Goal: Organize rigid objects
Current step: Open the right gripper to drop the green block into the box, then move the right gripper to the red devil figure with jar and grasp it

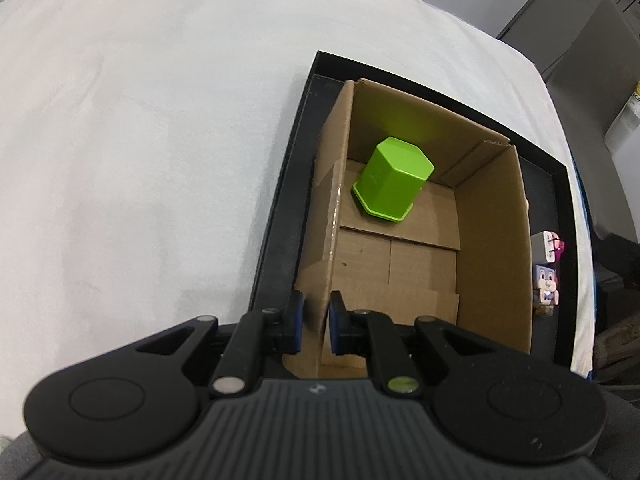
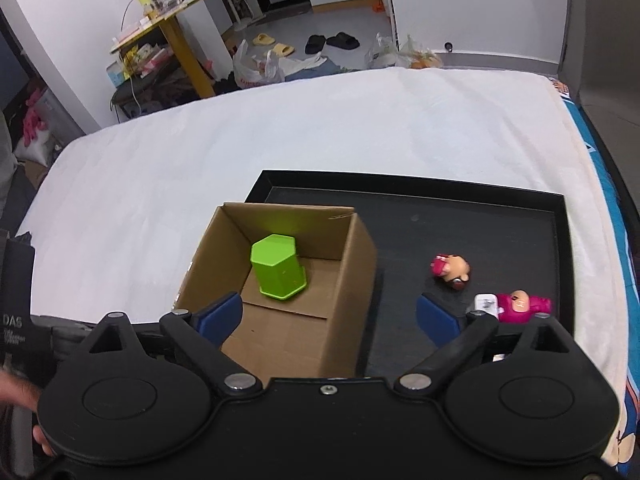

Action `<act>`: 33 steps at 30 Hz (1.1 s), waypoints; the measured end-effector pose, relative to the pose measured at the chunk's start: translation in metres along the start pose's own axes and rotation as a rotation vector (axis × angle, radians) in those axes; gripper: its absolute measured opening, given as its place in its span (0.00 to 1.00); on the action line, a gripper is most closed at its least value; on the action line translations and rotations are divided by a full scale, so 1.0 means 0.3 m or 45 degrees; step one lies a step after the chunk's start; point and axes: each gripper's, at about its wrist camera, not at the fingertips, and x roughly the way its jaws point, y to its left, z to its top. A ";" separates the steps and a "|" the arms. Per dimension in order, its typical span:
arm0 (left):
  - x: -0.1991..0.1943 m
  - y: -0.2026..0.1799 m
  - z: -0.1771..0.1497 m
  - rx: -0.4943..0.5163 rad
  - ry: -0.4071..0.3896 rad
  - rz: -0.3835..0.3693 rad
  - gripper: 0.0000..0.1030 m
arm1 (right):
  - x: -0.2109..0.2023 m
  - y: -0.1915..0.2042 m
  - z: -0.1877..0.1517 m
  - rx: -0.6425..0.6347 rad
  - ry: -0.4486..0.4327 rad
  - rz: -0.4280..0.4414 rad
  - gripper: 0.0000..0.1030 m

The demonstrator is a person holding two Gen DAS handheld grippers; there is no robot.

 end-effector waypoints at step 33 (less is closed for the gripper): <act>0.012 -0.003 0.003 -0.008 -0.020 0.073 0.11 | 0.023 -0.404 -0.156 0.302 0.028 -0.017 0.93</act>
